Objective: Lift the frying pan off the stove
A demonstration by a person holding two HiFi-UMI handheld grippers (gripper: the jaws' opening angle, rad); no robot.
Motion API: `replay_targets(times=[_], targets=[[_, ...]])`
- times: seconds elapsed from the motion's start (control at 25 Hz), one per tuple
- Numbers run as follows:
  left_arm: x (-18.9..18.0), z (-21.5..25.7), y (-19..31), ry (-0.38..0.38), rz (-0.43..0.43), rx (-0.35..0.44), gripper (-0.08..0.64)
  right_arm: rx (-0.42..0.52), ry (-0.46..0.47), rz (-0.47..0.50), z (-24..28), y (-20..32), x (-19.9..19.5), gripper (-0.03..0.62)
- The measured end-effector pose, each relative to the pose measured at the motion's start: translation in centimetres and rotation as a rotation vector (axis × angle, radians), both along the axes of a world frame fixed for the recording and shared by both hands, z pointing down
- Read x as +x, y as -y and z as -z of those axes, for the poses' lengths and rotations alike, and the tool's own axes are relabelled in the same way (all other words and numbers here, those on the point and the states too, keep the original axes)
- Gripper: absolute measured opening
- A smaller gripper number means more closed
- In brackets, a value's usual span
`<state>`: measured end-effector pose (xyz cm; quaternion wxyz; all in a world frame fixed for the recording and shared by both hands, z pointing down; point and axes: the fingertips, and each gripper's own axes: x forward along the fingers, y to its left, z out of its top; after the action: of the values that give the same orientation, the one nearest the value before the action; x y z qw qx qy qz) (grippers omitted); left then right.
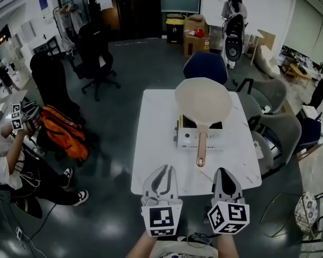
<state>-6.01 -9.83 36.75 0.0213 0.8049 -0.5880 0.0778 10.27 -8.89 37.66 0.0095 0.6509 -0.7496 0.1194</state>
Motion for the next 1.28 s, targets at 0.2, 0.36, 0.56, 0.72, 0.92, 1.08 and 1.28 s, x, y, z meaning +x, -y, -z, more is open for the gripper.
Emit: replay_targets(times=[0.2, 0.36, 0.56, 0.72, 0.92, 1.08, 1.28], targets=[[-0.4, -0.8, 2.4, 0.001, -0.028, -0.007, 0.046, -0.022, 0.028, -0.021, -1.0, 2.1, -0.3, 0.017], [-0.2, -1.1, 3.8, 0.002, -0.064, -0.02, 0.046, -0.048, 0.058, -0.043, -1.4, 3.2, -0.4, 0.017], [0.5, -1.7, 5.1, -0.005, -0.099, -0.04, 0.046, -0.067, 0.095, -0.038, -1.9, 4.1, -0.4, 0.017], [1.1, -2.6, 5.8, -0.012, -0.122, -0.059, 0.046, -0.097, 0.185, -0.022, -2.6, 4.7, -0.5, 0.017], [1.9, -3.3, 6.8, -0.014, -0.134, -0.086, 0.046, -0.134, 0.284, 0.014, -3.3, 5.6, -0.1, 0.018], [2.1, -3.7, 7.8, -0.017, -0.123, -0.106, 0.046, -0.176, 0.374, 0.055, -4.1, 6.7, -0.1, 0.018], [2.5, -4.0, 9.2, -0.01, -0.117, -0.119, 0.046, -0.213, 0.462, 0.114, -4.5, 7.8, -0.2, 0.076]])
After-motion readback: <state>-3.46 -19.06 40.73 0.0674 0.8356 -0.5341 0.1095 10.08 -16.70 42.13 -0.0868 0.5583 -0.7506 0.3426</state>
